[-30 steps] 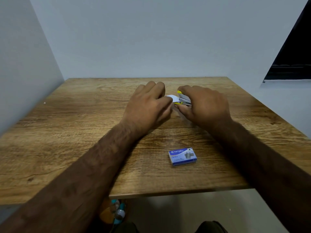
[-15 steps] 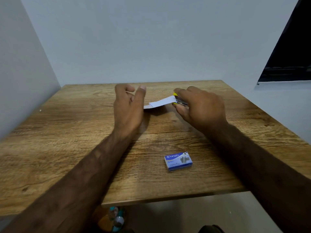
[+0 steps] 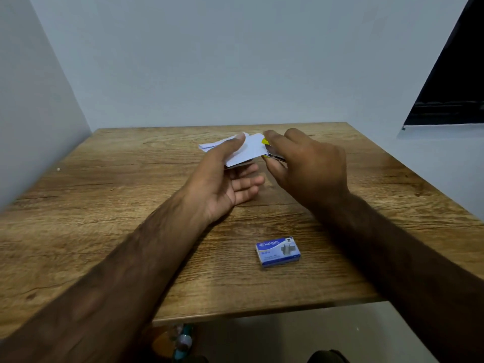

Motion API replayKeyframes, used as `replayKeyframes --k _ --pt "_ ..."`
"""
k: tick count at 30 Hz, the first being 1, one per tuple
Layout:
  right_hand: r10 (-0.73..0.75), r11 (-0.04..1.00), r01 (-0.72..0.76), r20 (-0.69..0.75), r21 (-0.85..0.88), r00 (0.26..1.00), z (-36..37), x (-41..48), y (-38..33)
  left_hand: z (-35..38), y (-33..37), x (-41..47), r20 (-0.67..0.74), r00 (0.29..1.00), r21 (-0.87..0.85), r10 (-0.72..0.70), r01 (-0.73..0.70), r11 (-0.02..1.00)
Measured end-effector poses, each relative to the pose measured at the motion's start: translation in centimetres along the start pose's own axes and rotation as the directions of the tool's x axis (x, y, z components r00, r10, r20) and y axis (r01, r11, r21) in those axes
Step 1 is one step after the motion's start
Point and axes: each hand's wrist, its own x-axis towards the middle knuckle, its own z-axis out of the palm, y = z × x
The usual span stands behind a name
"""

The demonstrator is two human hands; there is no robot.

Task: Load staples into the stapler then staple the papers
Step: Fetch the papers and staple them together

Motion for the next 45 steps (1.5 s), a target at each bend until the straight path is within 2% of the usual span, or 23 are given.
replayKeyframes --k 4,10,12,14,16,17,21,26,29,34,39,45 --pt "-0.015 0.997 0.012 0.041 0.072 0.999 0.3 0.0 -0.4 0.0 -0.6 0.2 -0.034 0.993 -0.073 0.111 -0.114 0.991" --pt "0.214 0.901 -0.268 0.19 0.341 0.958 0.7 0.2 -0.3 0.1 -1.0 0.1 -0.047 0.967 -0.01 0.25 -0.251 0.968" --pt "0.289 0.742 -0.434 0.341 0.511 0.895 0.7 0.3 0.0 0.1 -0.9 0.2 -0.049 0.95 0.028 0.309 -0.308 0.951" --pt "0.283 0.457 -0.6 0.532 0.656 0.798 0.6 0.5 0.2 0.0 -0.8 0.1 -0.045 0.932 0.049 0.36 -0.358 0.932" --pt "0.215 0.219 -0.703 0.67 0.676 0.711 0.3 0.8 0.4 0.1 -0.8 0.0 -0.037 0.92 0.062 0.39 -0.387 0.92" --pt "0.191 0.136 -0.731 0.706 0.669 0.682 0.1 0.9 0.4 0.2 -0.8 0.0 -0.027 0.916 0.067 0.401 -0.398 0.915" --pt "0.147 -0.031 -0.734 0.73 0.678 0.668 -0.4 0.9 0.6 0.2 -0.8 0.0 -0.004 0.899 0.06 0.438 -0.437 0.898" --pt "-0.007 -0.221 -0.761 0.779 0.61 0.627 -0.8 0.9 0.9 0.2 -0.8 0.1 0.026 0.887 0.044 0.46 -0.461 0.886" --pt "-0.071 -0.259 -0.782 0.796 0.567 0.6 -0.8 0.9 0.8 0.0 -0.8 0.2 0.028 0.881 0.046 0.472 -0.473 0.88" --pt "0.054 -0.106 -0.776 0.782 0.622 0.62 -0.4 0.9 0.5 -0.1 -1.0 0.2 0.055 0.879 0.065 0.474 -0.476 0.877" --pt "0.033 -0.145 -0.768 0.779 0.623 0.626 -0.2 0.9 0.5 -0.1 -1.2 0.5 0.068 0.882 0.088 0.466 -0.471 0.878" --pt "0.076 -0.126 -0.759 0.769 0.639 0.635 -0.2 0.9 0.5 -0.2 -1.3 0.6 0.076 0.877 0.097 0.475 -0.481 0.872"
